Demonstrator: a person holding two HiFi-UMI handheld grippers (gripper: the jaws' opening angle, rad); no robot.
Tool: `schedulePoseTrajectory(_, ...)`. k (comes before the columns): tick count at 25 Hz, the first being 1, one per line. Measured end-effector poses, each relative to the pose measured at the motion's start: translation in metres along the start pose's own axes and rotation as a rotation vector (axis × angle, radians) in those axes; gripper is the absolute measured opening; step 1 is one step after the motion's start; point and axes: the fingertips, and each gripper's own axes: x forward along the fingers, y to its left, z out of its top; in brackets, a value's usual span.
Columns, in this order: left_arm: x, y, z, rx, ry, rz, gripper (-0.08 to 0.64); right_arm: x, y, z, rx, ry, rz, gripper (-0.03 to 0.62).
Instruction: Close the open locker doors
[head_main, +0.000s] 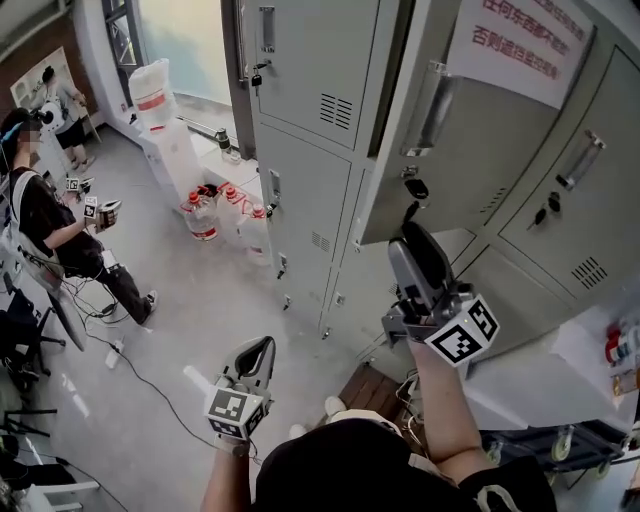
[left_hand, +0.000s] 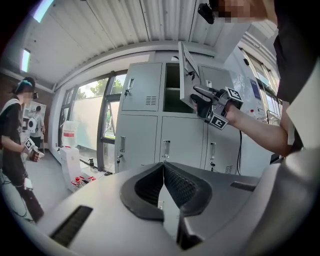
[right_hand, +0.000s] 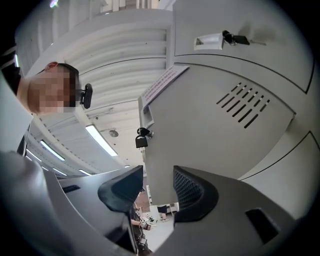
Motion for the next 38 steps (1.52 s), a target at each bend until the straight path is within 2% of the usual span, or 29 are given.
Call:
schedulePoseTrajectory(9, 0.018, 0.017, 0.003, 0.006, 0.017, 0.089, 0.020, 0.036, -0.043, -0.004, 0.030, -0.034, -0.004, 0.198)
schedulePoseTrajectory(24, 0.054, 0.020, 0.005, -0.014, 0.006, 0.202, 0.020, 0.055, -0.121, -0.001, 0.092, -0.049, -0.119, 0.198)
schedulePoseTrajectory(28, 0.056, 0.021, 0.006, -0.018, 0.006, 0.217, 0.020, 0.057, -0.131, 0.003, 0.102, -0.072, -0.157, 0.198)
schedulePoseTrajectory(38, 0.049, 0.027, 0.008, -0.013, 0.000, 0.229, 0.020, 0.057, -0.129, -0.002, 0.121, -0.063, -0.173, 0.199)
